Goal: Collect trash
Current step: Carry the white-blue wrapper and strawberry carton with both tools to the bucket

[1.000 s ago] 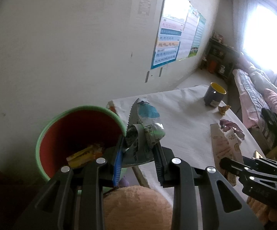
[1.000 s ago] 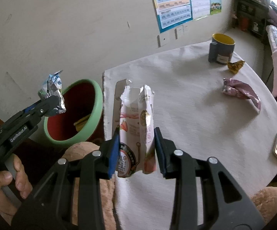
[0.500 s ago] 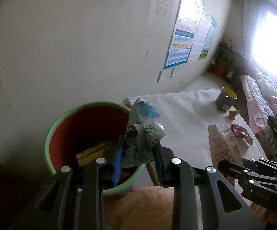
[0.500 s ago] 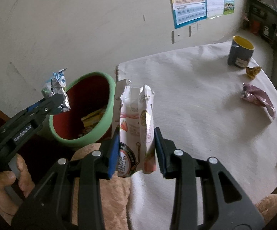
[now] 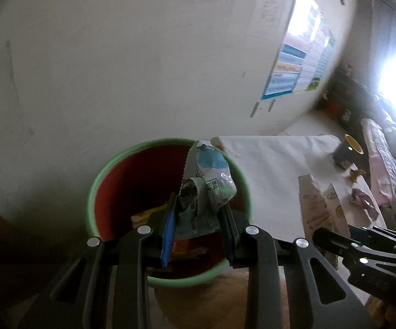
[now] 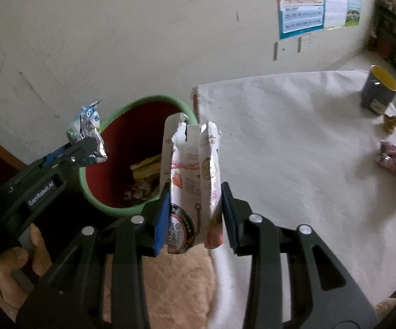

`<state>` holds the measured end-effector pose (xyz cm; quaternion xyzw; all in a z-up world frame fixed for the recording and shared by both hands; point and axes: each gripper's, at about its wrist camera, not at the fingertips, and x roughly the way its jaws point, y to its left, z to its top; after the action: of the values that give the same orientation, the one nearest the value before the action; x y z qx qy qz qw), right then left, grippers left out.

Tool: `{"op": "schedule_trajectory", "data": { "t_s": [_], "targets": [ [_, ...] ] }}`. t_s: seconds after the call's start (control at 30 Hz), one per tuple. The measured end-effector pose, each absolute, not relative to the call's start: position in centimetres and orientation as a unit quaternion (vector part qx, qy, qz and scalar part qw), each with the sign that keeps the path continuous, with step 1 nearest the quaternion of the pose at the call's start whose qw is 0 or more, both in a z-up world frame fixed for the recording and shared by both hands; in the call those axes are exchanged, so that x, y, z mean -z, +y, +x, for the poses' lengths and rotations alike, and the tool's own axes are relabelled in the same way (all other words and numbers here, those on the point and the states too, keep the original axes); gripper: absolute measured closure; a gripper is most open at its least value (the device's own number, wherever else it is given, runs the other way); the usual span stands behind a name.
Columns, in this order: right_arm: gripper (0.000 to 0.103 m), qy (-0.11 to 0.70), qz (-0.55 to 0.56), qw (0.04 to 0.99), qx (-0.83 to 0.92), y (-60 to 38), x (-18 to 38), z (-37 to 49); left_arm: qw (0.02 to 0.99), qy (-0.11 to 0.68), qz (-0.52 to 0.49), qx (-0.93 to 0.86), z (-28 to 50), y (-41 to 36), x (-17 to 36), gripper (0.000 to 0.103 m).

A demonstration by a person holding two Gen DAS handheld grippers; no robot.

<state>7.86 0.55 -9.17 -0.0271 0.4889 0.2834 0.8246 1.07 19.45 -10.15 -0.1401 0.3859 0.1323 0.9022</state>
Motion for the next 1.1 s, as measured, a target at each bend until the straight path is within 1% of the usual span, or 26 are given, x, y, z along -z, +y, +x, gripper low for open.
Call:
{"op": "schedule_trajectory", "data": {
  "t_s": [0.2, 0.5, 1.1],
  "targets": [
    [0.068, 0.496, -0.036, 0.813, -0.302, 3.6, 9.8, 9.2, 0.889, 0.398, -0.163, -0.154, 1.3, 21.9, 11.7, 0.076],
    [0.068, 0.500, -0.046, 0.802, -0.325, 6.9, 10.4, 10.1, 0.876, 0.418, -0.178, -0.164, 2.0, 23.2, 13.6, 0.076],
    [0.068, 0.497, -0.045, 0.799, -0.337, 8.5, 10.4, 10.9, 0.866, 0.430, -0.191, -0.168, 2.7, 24.1, 14.9, 0.076]
  ]
}}
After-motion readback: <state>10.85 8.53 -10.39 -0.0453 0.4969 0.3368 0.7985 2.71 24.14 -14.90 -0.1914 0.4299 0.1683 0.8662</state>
